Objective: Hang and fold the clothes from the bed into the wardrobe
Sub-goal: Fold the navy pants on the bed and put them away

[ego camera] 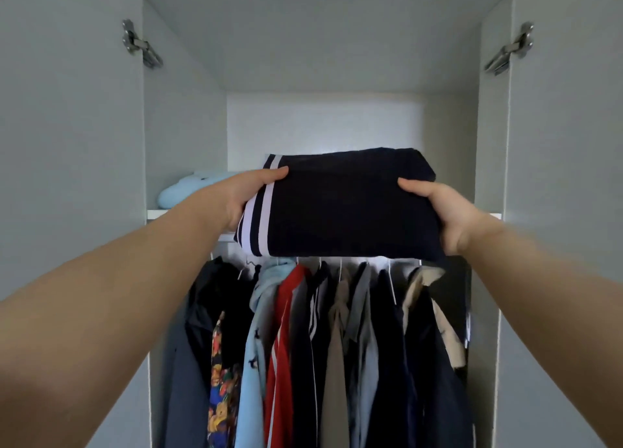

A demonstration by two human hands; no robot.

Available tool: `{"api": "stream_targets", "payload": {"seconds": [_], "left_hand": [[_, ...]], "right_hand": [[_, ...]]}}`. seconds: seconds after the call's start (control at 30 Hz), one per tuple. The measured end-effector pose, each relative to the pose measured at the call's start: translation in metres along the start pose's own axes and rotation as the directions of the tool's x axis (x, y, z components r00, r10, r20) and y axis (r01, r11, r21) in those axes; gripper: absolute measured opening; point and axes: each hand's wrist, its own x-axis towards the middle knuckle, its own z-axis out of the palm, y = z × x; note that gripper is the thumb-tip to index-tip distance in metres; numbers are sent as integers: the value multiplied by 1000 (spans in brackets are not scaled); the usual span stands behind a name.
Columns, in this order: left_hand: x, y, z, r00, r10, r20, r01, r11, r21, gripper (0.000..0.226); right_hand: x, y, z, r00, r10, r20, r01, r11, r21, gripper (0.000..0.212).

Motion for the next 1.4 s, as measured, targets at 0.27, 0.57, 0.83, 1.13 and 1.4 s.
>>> {"api": "stream_targets", "payload": {"seconds": [0.27,0.57,0.83,1.13,1.4], "left_hand": [[112,38,-8,994,105,-8,-104,990,91,33],[214,39,6,992,118,-51,-113,989,90,30],[293,10,18,992,-12,-127,29,990,136,36],[327,-2,21,965,123,-230,12,861,508,51],[298,28,44,851,496,-171,31,278,960,25]], "right_hand": [[116,-15,-8,995,-101,-22,101,995,9,18],[227,-8,-34,998,-69,12,69,998,-11,17],[297,11,-51,994,65,-85,-79,983,-168,16],[315,21,-53,976,26,-217,-90,953,-290,30],[298,19,-52,767,-544,-340,24,555,-832,46]]}}
